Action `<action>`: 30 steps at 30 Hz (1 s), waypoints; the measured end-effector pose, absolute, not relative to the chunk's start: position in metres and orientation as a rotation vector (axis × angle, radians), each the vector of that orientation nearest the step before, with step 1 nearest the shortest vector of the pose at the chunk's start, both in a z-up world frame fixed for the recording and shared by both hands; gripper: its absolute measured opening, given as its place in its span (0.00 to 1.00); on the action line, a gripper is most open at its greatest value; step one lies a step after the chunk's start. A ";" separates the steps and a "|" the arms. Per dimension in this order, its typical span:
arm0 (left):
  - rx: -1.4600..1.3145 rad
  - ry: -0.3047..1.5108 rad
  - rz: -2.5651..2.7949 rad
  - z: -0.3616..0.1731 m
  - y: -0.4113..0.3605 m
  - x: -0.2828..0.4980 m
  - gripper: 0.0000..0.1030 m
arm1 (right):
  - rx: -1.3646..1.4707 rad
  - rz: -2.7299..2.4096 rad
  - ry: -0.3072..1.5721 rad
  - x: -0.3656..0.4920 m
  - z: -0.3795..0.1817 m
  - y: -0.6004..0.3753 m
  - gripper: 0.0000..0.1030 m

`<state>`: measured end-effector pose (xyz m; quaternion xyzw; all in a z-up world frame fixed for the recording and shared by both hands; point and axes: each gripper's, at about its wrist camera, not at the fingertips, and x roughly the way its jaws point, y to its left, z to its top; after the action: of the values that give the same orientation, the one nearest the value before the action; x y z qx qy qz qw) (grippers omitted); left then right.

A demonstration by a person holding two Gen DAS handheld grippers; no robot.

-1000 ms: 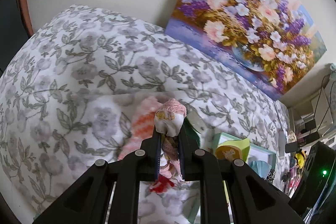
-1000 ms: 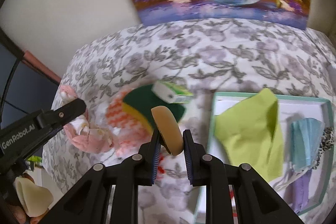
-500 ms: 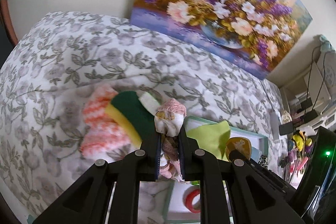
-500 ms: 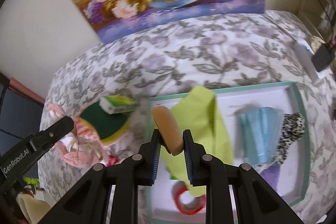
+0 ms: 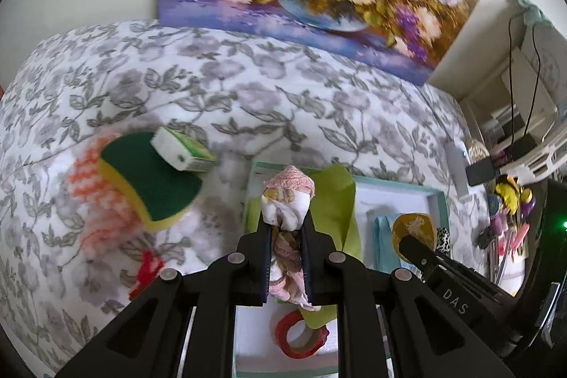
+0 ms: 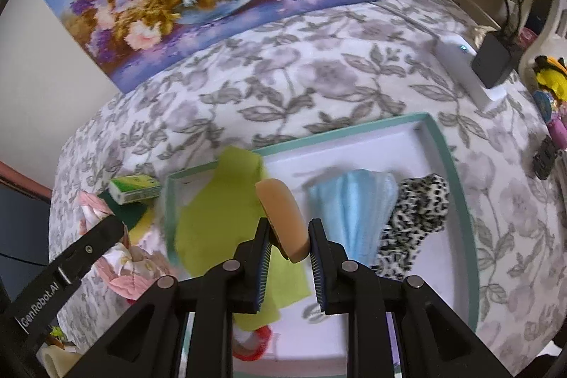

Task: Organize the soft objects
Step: 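Carry the pink lace and beige puff into the tray and open both grippers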

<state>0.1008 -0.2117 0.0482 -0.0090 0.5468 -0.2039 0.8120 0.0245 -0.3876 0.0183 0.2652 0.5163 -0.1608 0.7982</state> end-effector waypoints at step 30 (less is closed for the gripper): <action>0.090 1.201 -0.475 0.008 -0.267 0.106 0.42 | 0.590 -0.330 1.165 0.031 -0.008 -0.396 0.24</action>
<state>0.1061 -0.2668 0.0079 0.0418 0.5595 -0.2213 0.7976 0.0311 -0.3957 -0.0076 0.2730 0.5394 -0.1530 0.7817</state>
